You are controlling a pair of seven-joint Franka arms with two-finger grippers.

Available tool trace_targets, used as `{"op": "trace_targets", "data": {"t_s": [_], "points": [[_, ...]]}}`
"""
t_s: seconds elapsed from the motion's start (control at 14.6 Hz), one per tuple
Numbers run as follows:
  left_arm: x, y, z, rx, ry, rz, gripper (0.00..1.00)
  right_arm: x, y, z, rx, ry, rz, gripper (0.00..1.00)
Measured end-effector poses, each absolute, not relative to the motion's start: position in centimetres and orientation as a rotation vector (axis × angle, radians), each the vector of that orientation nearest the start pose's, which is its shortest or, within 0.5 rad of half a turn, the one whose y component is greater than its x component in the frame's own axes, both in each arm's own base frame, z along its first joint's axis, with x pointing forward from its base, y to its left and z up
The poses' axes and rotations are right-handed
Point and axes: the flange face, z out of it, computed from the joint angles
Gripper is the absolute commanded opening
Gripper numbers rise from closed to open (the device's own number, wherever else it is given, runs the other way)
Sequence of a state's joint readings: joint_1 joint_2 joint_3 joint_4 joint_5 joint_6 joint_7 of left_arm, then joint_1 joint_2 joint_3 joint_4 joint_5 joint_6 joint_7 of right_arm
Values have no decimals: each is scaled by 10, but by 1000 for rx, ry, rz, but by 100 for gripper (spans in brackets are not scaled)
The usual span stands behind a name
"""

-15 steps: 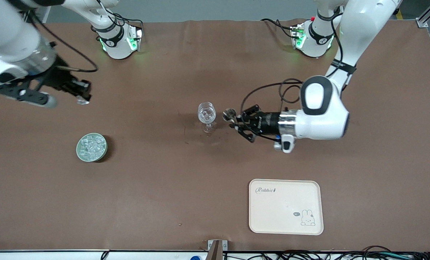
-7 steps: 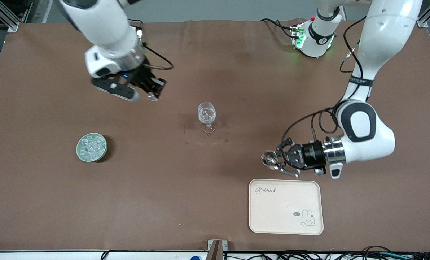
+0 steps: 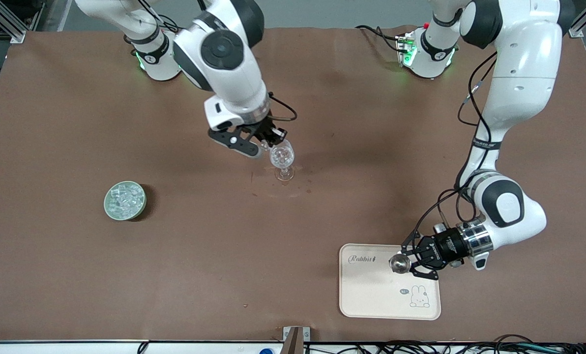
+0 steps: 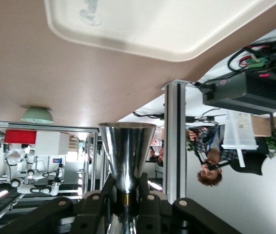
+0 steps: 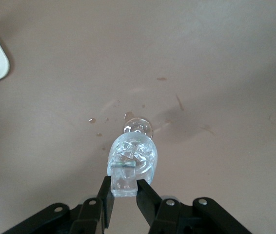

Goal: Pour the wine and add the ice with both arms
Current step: 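Open the right gripper over the glass while the left gripper lowers the jigger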

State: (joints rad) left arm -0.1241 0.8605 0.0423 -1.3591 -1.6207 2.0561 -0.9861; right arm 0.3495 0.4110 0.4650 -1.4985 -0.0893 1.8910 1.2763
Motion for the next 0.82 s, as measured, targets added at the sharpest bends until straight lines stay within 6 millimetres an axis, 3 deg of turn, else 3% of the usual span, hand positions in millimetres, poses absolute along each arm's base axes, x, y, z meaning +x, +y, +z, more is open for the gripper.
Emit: {"op": "trace_targets", "data": {"t_s": [0.14, 0.55, 0.82], "points": [[745, -112, 210, 1089, 1578, -827, 1, 496, 461, 438, -3005, 710, 119, 3], [738, -78, 149, 1100, 1567, -749, 2, 490, 474, 413, -3039, 679, 146, 4], [734, -62, 132, 1103, 1551, -738, 4, 486, 478, 406, -3047, 679, 160, 4]]}}
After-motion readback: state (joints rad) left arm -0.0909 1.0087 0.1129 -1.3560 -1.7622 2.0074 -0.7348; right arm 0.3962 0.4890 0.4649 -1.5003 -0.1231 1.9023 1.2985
